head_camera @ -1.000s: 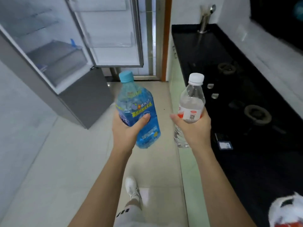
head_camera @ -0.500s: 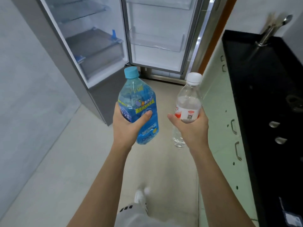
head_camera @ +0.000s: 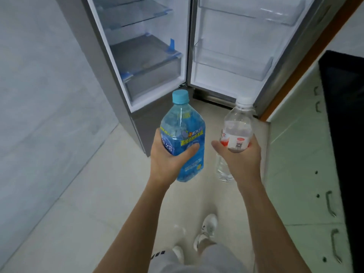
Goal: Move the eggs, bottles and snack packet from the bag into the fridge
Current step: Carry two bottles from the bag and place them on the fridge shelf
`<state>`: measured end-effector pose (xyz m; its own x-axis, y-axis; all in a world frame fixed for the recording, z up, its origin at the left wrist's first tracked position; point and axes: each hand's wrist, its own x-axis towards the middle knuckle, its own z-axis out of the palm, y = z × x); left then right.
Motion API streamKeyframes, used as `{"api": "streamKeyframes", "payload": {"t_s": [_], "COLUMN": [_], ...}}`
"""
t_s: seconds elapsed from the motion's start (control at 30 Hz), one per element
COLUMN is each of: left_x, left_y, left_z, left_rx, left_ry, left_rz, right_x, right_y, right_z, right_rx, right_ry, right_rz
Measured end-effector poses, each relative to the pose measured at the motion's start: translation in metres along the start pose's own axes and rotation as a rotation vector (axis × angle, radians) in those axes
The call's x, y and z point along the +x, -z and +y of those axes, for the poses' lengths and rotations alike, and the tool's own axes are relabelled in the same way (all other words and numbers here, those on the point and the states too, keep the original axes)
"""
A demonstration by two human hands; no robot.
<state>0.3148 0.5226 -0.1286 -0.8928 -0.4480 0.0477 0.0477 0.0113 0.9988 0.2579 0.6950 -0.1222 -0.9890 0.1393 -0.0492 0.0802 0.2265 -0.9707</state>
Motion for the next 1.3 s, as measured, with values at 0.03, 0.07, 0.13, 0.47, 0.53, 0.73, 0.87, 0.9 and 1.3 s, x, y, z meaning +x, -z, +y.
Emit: {"api": "streamKeyframes", "payload": {"t_s": [0.03,0.07,0.13,0.47,0.53,0.73,0.87,0.9,1.3], "left_x": [0.010,0.021,0.046,0.200,0.232,0.299,0.326,0.332,0.434], "left_y": [0.000,-0.002,-0.005,-0.046,-0.058,-0.080,-0.081,-0.081,-0.051], "left_z": [-0.002,-0.003,-0.006,-0.007,-0.004,0.002,0.002,0.001,0.007], "left_rx": [0.007,0.013,0.016,0.042,0.036,0.001,0.018,0.018,0.086], "left_ry": [-0.001,0.000,0.001,-0.007,0.005,-0.015,-0.012,-0.007,-0.076], "left_rz": [0.006,0.015,0.040,0.186,0.228,0.328,0.358,0.375,0.411], "right_x": [0.010,0.021,0.045,0.216,0.250,0.329,0.360,0.366,0.442], "right_y": [-0.007,-0.014,-0.027,-0.087,-0.098,-0.132,-0.154,-0.159,-0.245], "right_z": [-0.001,-0.001,-0.002,-0.032,-0.042,-0.055,-0.056,-0.057,-0.081], "right_rx": [-0.001,-0.002,0.007,0.022,0.022,0.036,0.032,0.032,0.062], "right_ry": [0.006,0.016,0.035,0.134,0.174,0.247,0.239,0.234,0.244], "right_rz": [-0.013,-0.029,-0.068,-0.220,-0.261,-0.363,-0.434,-0.453,-0.490]}}
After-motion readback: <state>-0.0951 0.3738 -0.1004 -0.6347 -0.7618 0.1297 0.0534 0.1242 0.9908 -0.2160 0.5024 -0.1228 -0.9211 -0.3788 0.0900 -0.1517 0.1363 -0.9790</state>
